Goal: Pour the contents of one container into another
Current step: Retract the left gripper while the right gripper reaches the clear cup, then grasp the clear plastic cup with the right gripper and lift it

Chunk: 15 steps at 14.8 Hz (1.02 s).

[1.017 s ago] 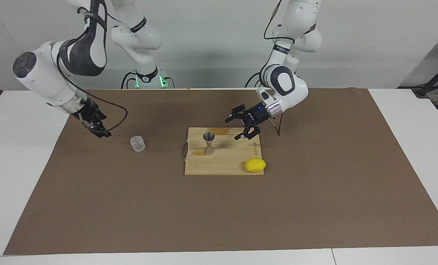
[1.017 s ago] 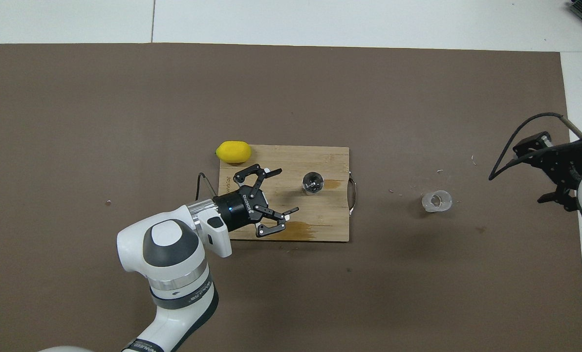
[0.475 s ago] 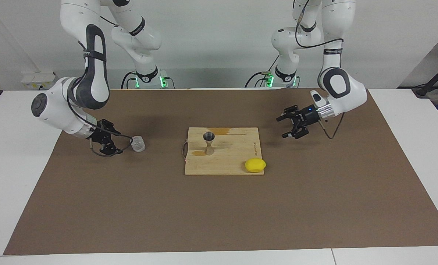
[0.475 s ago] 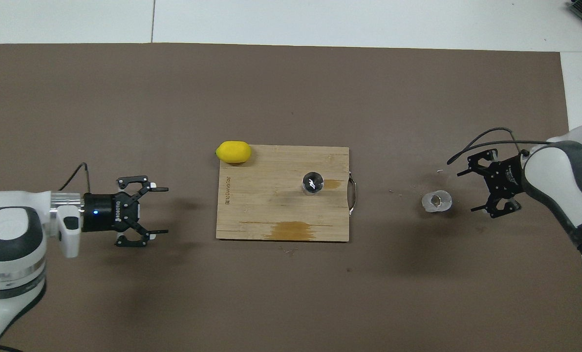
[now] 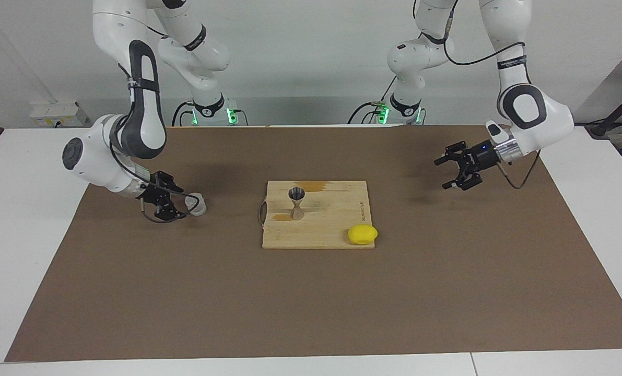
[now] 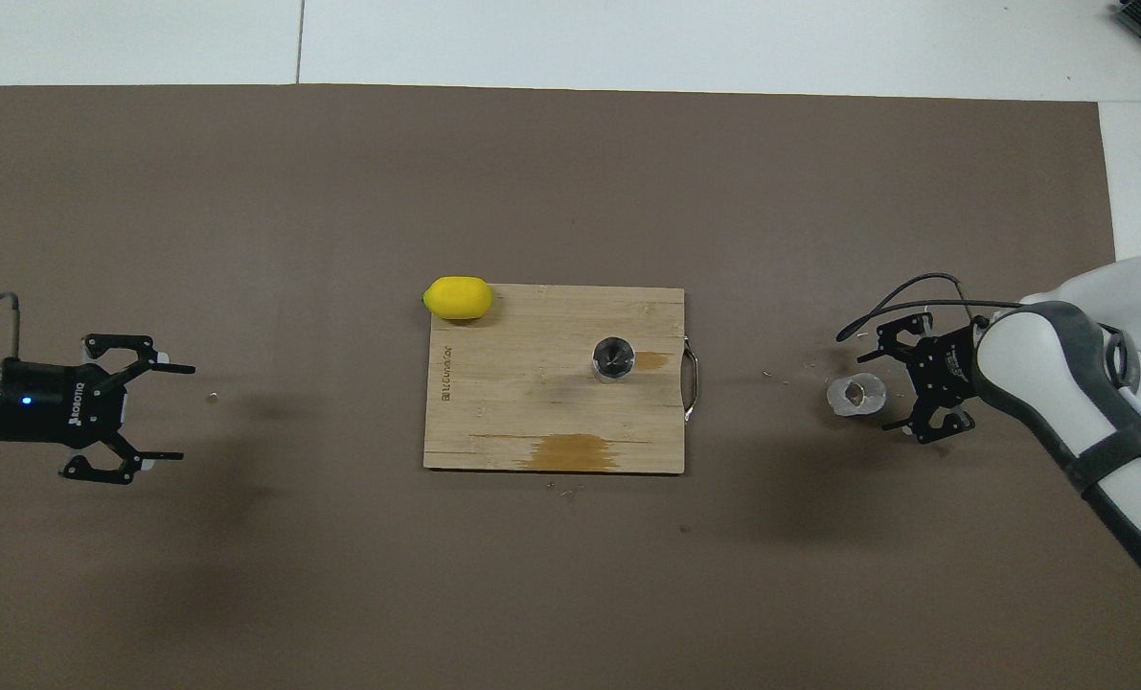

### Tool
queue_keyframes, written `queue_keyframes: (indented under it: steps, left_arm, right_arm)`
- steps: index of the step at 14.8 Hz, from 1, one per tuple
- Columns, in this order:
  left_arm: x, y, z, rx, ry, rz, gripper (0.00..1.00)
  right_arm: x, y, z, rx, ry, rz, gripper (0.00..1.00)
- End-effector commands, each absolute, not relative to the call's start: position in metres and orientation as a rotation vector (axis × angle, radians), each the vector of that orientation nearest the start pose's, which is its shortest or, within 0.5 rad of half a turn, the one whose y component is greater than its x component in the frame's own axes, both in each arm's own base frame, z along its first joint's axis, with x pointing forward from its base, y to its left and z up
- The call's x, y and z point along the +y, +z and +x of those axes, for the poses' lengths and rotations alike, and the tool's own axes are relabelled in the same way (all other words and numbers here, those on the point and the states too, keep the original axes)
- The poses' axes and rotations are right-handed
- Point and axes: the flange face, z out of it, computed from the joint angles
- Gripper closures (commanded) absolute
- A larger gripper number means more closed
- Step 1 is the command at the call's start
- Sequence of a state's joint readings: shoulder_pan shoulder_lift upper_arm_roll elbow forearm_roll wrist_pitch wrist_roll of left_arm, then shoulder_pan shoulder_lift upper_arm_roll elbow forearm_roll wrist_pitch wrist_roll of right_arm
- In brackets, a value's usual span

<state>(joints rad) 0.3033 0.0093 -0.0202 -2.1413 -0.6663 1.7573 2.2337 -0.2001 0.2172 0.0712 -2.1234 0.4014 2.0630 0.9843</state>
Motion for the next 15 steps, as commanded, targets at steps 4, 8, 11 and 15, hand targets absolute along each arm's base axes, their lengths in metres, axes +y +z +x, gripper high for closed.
queue_keyframes:
  steps: [4, 8, 11, 15]
  left_arm:
    - [0.109, 0.477, 0.519, -1.874, 0.314, 1.863, 0.0]
    - [0.106, 0.517, 0.516, -1.755, 0.174, 2.098, 0.0]
    - [0.098, 0.54, 0.511, -1.529, 0.044, 2.396, 0.0]
    - [0.088, 0.555, 0.502, -1.154, -0.088, 2.678, 0.0]
  right_arm:
    - [-0.038, 0.288, 0.524, 1.82, 0.547, -2.172, 0.08]
    - [-0.036, 0.287, 0.523, 1.822, 0.568, -2.158, 0.41]
    - [-0.035, 0.289, 0.523, 1.821, 0.594, -2.134, 0.94]
    - [-0.022, 0.314, 0.53, 1.807, 0.55, -2.135, 1.0]
